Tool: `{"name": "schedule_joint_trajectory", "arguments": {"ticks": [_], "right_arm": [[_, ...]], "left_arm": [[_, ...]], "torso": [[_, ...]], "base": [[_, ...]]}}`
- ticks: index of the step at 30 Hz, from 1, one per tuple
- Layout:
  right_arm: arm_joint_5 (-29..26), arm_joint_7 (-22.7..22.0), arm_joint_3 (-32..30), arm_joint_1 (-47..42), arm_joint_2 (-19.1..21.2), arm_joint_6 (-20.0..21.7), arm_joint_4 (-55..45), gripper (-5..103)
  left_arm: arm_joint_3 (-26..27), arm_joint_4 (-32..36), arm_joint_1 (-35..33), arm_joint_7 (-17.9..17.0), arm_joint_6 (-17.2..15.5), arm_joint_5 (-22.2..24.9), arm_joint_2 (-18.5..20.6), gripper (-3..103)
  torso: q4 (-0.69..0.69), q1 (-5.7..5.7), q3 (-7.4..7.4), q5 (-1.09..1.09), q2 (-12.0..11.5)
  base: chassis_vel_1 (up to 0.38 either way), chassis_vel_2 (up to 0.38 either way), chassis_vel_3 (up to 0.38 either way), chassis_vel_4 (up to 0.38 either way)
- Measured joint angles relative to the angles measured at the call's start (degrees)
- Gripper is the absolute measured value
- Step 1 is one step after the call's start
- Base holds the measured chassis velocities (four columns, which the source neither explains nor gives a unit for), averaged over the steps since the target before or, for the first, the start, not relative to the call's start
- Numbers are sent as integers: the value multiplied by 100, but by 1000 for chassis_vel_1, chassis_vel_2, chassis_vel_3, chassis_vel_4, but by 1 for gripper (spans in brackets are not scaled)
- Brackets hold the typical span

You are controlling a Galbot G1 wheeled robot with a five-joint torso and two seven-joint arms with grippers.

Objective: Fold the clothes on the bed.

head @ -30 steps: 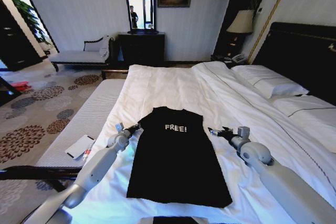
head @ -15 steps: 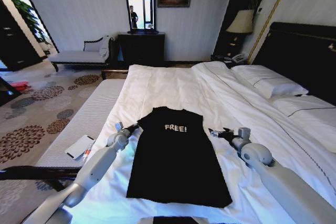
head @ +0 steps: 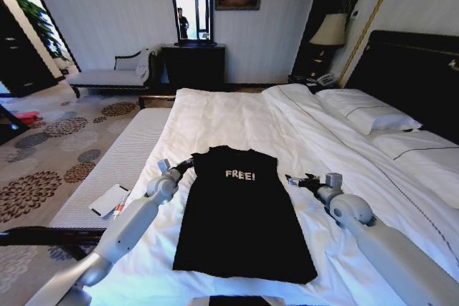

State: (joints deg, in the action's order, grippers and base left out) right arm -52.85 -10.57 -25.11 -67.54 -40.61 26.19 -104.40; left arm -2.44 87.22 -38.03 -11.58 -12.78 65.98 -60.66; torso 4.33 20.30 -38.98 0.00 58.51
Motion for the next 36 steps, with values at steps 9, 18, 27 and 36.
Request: {"name": "schedule_joint_trajectory", "arguments": {"ticks": [9, 18, 27, 36], "right_arm": [[-2, 12, -78, -60, 2, -8, -2, 100], [12, 30, -125, -111, -50, -25, 21, 100], [21, 31, -119, -113, -83, -31, 19, 100], [29, 40, -119, -120, -97, -43, 1, 100]], "left_arm": [[-417, 64, 177, -73, -20, -92, -108, 0], [-956, -181, 268, -168, -35, -340, -314, 0], [-1081, -256, 251, -287, -82, -731, -466, 19], [-1076, 94, 117, -418, -89, -914, -282, 51]], "torso": [[-1, 0, 0, 0, 0], [-2, 0, 0, 0, 0], [-1, 0, 0, 0, 0], [-1, 0, 0, -1, 0]], "base": [[0, 0, 0, 0], [0, 0, 0, 0], [0, 0, 0, 0], [0, 0, 0, 0]]}}
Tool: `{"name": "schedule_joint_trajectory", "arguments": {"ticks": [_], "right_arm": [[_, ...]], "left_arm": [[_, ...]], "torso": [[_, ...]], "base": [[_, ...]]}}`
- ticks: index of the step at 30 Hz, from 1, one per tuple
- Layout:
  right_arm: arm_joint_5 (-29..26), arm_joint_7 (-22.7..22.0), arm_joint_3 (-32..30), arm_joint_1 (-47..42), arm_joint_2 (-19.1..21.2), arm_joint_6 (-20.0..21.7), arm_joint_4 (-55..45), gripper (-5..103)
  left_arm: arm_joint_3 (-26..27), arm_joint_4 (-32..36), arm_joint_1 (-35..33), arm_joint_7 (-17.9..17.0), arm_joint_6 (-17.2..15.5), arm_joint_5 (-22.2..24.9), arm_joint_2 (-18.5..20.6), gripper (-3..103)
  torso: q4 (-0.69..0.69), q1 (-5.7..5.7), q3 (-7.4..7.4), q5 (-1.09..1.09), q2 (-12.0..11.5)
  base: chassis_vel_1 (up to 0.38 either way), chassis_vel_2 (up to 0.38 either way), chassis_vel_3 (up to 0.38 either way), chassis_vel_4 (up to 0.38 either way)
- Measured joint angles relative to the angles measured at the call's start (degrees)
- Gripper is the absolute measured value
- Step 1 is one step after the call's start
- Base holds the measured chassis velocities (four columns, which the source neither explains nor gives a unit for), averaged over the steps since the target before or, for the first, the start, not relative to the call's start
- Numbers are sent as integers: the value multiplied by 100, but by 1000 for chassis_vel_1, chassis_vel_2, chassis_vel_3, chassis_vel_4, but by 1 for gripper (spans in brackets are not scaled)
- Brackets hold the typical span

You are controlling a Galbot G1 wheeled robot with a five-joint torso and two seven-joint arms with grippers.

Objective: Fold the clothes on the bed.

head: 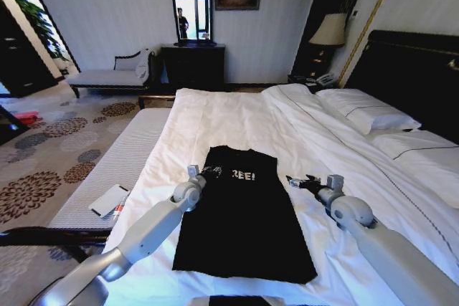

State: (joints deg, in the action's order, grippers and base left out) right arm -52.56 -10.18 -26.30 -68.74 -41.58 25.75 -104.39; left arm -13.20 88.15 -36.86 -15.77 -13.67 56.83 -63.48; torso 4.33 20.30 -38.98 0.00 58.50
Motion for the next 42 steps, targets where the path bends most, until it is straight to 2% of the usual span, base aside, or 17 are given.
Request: {"name": "schedule_joint_trajectory", "arguments": {"ticks": [3, 4, 6, 9, 10, 11, 14, 16, 17, 19, 21, 24, 26, 28, 29, 34, 42], "right_arm": [[-32, 43, 0, 28, 9, -12, -1, 100], [-90, 62, 0, 79, 20, -46, 12, 100], [-135, 64, 5, 116, 24, -56, 20, 100], [-441, 106, 54, 282, 76, -56, 27, 100], [-441, 106, 54, 282, 76, -56, 27, 100], [-640, 149, 79, 352, 98, -45, 23, 100], [-1441, 342, 249, 715, 148, -60, 173, 100], [-1647, 449, 306, 811, 167, -83, 263, 100], [-2031, 743, 409, 975, 237, -116, 438, 100], [-2280, 1074, 567, 1162, 313, -165, 666, 100], [-2399, 1195, 697, 1308, 330, -183, 826, 100], [-2664, 1277, 1196, 1849, 264, -176, 1416, 100], [-2688, 1282, 1294, 1979, 233, -164, 1556, 100], [-2748, 1348, 1785, 2650, 63, -87, 2201, 100], [-2748, 1348, 1785, 2650, 63, -87, 2201, 100], [-2789, 1589, 2522, 3604, -349, 80, 3297, 100], [-2401, 1936, 2753, 4003, -698, 4, 4396, 100]], "left_arm": [[114, 112, -98, -44, 20, -133, 157, 62], [211, 162, -148, -47, 30, -153, 248, 74], [273, 189, -173, -47, 34, -156, 293, 74], [541, 268, -264, -24, 44, -81, 481, 89], [541, 268, -264, -24, 44, -81, 481, 89], [641, 286, -285, 9, 44, -7, 546, 89], [901, 301, -300, 156, 44, 323, 757, 100], [940, 301, -294, 212, 40, 421, 806, 100], [998, 288, -264, 359, 31, 624, 899, 100], [1051, 184, -193, 568, 21, 864, 944, 100], [1067, 62, -126, 709, 4, 974, 941, 100], [1054, -359, 148, 1004, -41, 1106, 827, 100], [1039, -455, 212, 1044, -56, 1140, 800, 100], [904, -941, 547, 1189, -127, 1312, 645, 100], [904, -941, 547, 1189, -127, 1312, 645, 100], [505, -1976, 1311, 1358, -232, 1546, 243, 100], [222, -2984, 1807, 1578, -286, 1604, -426, 100]], "torso": [[0, 0, 0, 0, 0], [-1, 0, 0, 0, 0], [0, 0, 0, 0, 0], [-1, 0, 0, 0, 0], [-1, 0, 0, 0, 0], [-1, 0, 0, 0, 0], [-1, 0, 0, -1, 0], [-3, 0, 0, -1, 0], [-3, 0, 0, -1, 0], [-2, 0, 0, -1, 0], [3, 0, 0, -1, 0], [2, 0, 0, 0, 0], [1, 0, -1, 2, 0], [-1, 1, -1, -1, 0], [-1, 1, -1, -1, 0], [-2, 1, -1, -1, 0], [0, 1, -1, 2, -1]], "base": [[0, 0, 0, 0], [0, 0, 0, 0], [0, 0, 0, 0], [0, 0, 0, 0], [0, 0, 0, 0], [0, 0, 0, 0], [0, 0, 0, 0], [0, 0, 0, 0], [0, 0, 0, 0], [0, 0, 0, 0], [0, 0, 0, 0], [0, 0, 0, 0], [0, 0, 0, 0], [0, 0, 0, 0], [0, 0, 0, 0], [0, 0, 0, 0], [0, 0, 0, 0]]}}
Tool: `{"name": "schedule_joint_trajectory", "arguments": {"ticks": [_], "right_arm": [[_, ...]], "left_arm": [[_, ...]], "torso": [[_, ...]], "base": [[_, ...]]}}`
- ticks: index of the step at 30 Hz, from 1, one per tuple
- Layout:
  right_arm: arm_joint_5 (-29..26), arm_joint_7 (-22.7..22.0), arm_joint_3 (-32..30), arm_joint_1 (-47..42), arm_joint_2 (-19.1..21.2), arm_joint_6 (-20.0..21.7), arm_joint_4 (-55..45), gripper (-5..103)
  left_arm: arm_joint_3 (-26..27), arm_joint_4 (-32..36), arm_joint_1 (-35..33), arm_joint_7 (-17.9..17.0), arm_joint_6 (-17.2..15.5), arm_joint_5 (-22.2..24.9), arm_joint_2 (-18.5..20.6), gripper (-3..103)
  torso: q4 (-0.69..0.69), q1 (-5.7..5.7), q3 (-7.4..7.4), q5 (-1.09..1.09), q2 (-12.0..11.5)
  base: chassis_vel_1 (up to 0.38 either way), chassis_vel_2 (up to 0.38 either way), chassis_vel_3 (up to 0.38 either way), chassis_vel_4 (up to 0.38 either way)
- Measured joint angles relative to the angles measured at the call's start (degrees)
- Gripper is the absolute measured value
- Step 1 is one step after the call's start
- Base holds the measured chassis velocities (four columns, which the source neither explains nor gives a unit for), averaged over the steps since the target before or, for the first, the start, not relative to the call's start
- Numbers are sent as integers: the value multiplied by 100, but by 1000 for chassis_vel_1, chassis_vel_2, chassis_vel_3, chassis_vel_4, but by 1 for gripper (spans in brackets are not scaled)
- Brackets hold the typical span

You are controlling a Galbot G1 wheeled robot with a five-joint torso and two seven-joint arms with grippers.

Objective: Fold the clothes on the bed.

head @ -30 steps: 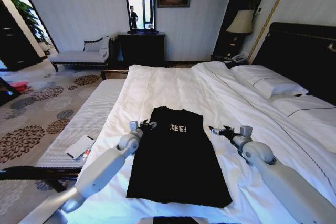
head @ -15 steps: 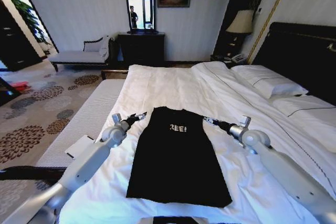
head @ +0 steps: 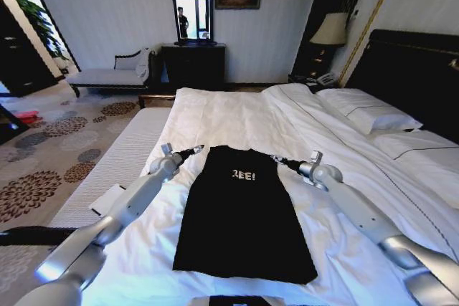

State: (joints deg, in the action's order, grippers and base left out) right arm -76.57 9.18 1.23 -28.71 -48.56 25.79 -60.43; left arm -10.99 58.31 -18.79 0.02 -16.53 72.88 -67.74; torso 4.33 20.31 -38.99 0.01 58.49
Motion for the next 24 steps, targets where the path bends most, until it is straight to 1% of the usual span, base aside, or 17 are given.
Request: {"name": "schedule_joint_trajectory", "arguments": {"ticks": [2, 3, 4, 7, 8, 9, 12, 17, 21, 24], "right_arm": [[37, 60, -47, 80, -80, -24, 268, 100], [51, 97, -81, 127, -126, -32, 395, 100], [51, 97, -81, 127, -126, -32, 395, 100], [132, 216, -128, 248, -229, -72, 682, 100], [194, 291, -132, 322, -285, -98, 830, 100], [194, 291, -132, 322, -285, -98, 830, 100], [304, 384, -126, 490, -402, -137, 1086, 100], [480, 462, -1, 828, -592, -176, 1511, 100], [601, 518, 82, 987, -701, -181, 1731, 100], [701, 563, 117, 1055, -772, -184, 1868, 100]], "left_arm": [[37, -227, 58, 62, -1, 7, -209, 100], [75, -324, 76, 95, -1, 2, -290, 100], [75, -324, 76, 95, -1, 2, -290, 100], [195, -638, 132, 168, 21, -105, -534, 100], [279, -833, 183, 196, 49, -165, -667, 100], [279, -833, 183, 196, 49, -165, -667, 100], [378, -1123, 273, 235, 73, -232, -859, 100], [400, -1375, 363, 278, 95, -329, -1007, 100], [424, -1430, 366, 277, 108, -361, -1021, 100], [447, -1415, 340, 268, 113, -370, -1001, 100]], "torso": [[6, 0, 0, -2, 0], [4, 0, 1, 0, 0], [4, 0, 1, 0, 0], [-3, -1, 1, -1, 0], [-2, -1, 1, 0, 0], [-2, -1, 1, 0, 0], [-1, -1, 1, -1, 0], [0, -1, 1, -1, 0], [-3, -1, 1, -2, 0], [-2, -1, 1, -2, 1]], "base": [[0, 0, 0, 0], [0, 0, 0, 0], [0, 0, 0, 0], [0, 0, 0, 0], [0, 0, 0, 0], [0, 0, 0, 0], [0, 0, 0, 0], [0, 0, 0, 0], [0, 0, 0, 0], [0, 0, 0, 0]]}}
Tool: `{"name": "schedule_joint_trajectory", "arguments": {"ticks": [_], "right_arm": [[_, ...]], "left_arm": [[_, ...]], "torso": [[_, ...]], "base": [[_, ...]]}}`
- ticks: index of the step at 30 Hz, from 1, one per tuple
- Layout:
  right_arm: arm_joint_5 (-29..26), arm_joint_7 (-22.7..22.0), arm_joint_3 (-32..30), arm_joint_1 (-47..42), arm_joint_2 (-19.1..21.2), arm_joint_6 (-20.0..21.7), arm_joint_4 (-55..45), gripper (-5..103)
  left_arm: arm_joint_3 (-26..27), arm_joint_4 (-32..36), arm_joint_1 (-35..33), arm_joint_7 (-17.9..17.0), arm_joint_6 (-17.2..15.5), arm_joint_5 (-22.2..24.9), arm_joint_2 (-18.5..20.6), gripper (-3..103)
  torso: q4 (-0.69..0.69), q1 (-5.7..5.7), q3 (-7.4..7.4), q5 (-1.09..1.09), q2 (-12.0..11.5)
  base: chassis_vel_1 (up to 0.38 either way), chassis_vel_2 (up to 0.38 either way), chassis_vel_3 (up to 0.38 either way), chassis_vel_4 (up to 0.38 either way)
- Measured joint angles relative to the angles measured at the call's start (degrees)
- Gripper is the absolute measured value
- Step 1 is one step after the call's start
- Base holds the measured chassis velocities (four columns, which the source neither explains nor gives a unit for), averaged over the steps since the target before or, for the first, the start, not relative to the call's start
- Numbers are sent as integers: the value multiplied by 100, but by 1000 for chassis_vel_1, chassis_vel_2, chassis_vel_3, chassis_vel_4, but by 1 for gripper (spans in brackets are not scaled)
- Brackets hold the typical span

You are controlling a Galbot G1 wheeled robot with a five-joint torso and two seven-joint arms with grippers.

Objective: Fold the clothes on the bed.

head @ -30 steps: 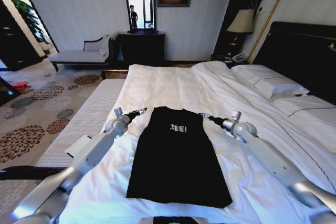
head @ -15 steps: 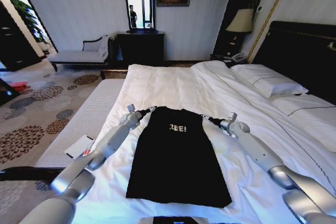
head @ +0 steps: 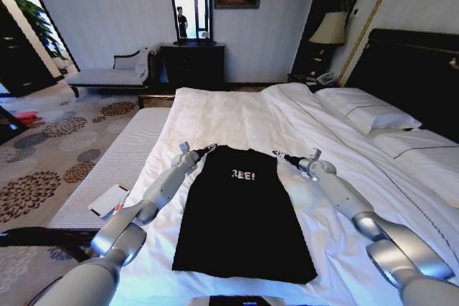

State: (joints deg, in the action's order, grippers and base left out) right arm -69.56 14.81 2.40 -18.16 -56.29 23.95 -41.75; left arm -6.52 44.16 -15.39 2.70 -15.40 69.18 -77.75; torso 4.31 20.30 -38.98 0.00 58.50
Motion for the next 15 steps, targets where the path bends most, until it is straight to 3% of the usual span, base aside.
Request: {"name": "schedule_joint_trajectory", "arguments": {"ticks": [15], "right_arm": [[257, 133, -8, -17, -178, 31, 199, 100]], "left_arm": [[-2, 272, -122, -93, 0, 77, 102, 100]], "torso": [[1, -1, 0, 0, 0]], "base": [[0, 0, 0, 0]]}}
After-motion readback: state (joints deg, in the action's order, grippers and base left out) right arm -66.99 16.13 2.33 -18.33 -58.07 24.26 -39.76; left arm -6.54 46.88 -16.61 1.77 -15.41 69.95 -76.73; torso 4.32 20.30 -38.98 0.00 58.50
